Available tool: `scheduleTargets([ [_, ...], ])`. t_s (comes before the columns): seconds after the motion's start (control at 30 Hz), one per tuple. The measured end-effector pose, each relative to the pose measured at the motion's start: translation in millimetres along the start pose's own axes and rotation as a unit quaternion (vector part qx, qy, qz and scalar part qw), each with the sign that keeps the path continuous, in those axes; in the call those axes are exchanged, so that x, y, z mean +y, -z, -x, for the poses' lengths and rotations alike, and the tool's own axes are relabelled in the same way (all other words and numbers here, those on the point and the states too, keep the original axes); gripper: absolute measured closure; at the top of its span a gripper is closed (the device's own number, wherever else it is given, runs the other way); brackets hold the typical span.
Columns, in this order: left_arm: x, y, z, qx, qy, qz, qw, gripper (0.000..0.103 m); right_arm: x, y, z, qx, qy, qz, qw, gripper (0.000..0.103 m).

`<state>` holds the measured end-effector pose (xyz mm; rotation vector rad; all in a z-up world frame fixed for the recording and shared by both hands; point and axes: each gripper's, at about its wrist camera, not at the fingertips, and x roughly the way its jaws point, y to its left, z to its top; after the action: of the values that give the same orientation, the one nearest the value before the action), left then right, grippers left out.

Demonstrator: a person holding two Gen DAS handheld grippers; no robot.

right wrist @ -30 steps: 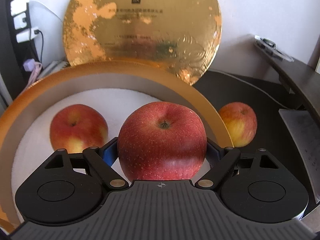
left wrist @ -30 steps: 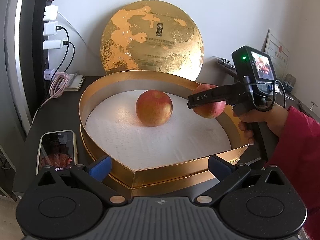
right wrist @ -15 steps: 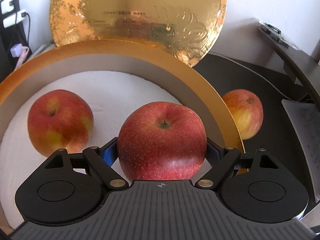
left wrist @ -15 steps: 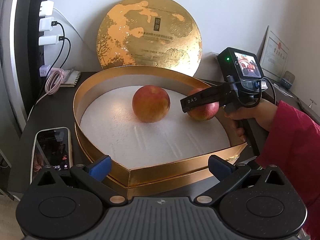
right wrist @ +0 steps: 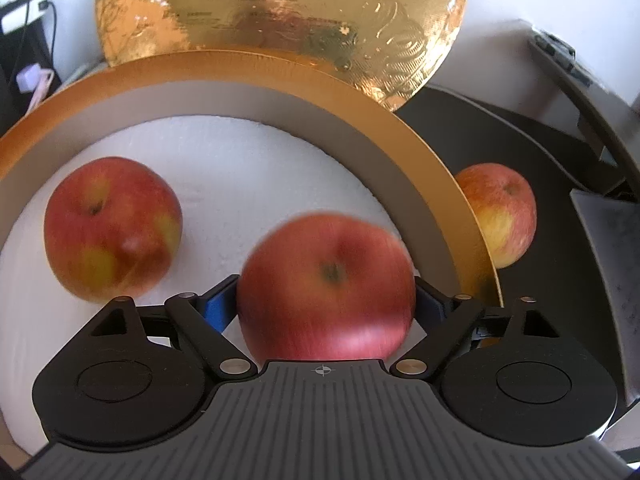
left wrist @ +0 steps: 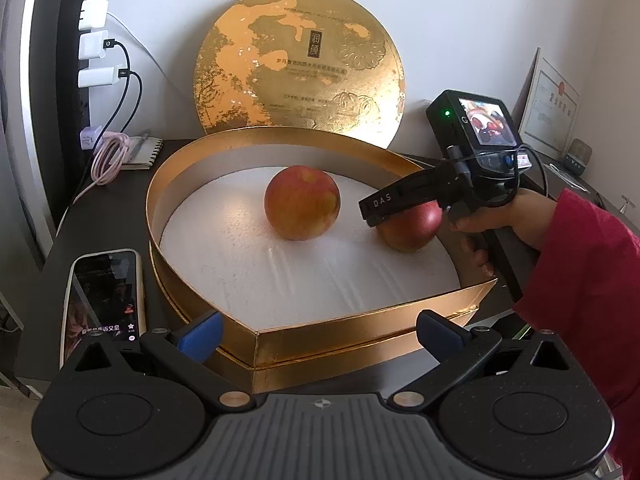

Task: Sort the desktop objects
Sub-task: 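Open the right tool to set the second apple on the foam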

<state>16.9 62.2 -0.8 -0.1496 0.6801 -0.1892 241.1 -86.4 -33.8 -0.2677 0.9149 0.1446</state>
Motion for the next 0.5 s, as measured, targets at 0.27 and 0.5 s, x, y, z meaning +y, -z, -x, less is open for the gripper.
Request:
scheduleTargets([
  [0.27, -5.0, 1.1, 7.5, -0.006, -0.001, -0.007, 1.0000, 0.001, 1.3, 3.1, 17.6, -0.014, 0.005, 0.012, 1.000, 0.007],
  [0.5, -10.7, 3.0, 13.8, -0.010, -0.002, -0.014, 0.9998, 0.001, -6.6, 15.1, 37.9, -0.028, -0.007, -0.017, 0.999, 0.007],
])
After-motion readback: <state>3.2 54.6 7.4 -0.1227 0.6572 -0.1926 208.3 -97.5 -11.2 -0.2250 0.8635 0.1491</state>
